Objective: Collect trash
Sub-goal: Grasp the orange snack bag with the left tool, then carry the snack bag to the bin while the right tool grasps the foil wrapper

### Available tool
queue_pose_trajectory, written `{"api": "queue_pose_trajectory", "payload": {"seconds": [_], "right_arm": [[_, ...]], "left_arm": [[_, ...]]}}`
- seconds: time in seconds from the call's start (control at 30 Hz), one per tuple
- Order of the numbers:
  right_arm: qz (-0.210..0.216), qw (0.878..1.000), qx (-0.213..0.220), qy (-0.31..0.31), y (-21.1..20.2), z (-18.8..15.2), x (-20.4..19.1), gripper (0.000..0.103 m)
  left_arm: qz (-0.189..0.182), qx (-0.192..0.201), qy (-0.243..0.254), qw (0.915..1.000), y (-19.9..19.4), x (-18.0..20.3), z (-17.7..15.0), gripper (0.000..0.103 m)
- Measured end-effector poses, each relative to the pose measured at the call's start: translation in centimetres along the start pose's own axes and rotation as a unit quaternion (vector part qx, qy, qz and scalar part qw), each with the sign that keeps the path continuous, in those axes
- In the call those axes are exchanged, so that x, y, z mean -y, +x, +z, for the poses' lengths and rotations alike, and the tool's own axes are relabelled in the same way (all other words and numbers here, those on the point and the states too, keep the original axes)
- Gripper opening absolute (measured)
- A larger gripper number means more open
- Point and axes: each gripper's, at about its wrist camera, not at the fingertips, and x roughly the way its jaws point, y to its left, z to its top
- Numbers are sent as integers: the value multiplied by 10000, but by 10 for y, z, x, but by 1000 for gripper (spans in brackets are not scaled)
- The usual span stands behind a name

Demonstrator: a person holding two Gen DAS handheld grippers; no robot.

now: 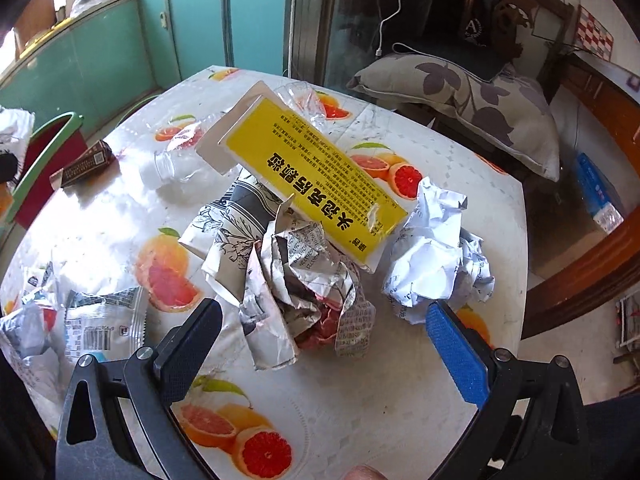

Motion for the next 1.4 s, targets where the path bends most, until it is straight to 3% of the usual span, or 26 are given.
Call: {"api": "queue_pose_trajectory", "payload": {"seconds": [0.2,0.27,0.3,0.33,0.4,0.67,0.83,1.13,1.23,1.4], "right_arm": [[-111,9997,-126,-192,12,3,-3,100],[-153,9997,-101,-148,9,3,-3,77],[-160,9998,-96,-116,7,2,-2,75],[-128,9998,-99,-80,5,2,-2,63],[-107,9999,-118,-19,0,0,-1,54],[112,9998,-4,156,-28,-13,-2,55],[62,9998,-176,115,-23,-19,-7,62],[406,9988,-102,255,-37,-32,-1,62],[359,9987,-291,200,-29,-40,-2,75],[473,9980,-285,296,-32,-50,3,75]], "left_arm": [[-6,22,-53,10000,-5,-5,-5,21],[-10,23,-66,10000,-5,-6,-5,21],[6,24,-66,10000,-5,-6,-5,21],[8,23,-75,10000,-5,-6,-6,21],[7,29,-91,10000,-5,-6,-6,21],[6,86,-113,9999,-11,-6,-7,21],[11,110,-115,9999,-13,-5,-7,21],[50,164,-101,9998,-18,-7,-7,21],[38,186,-128,9997,-19,-7,-6,21],[32,191,-91,9998,-20,-6,-7,21]]}}
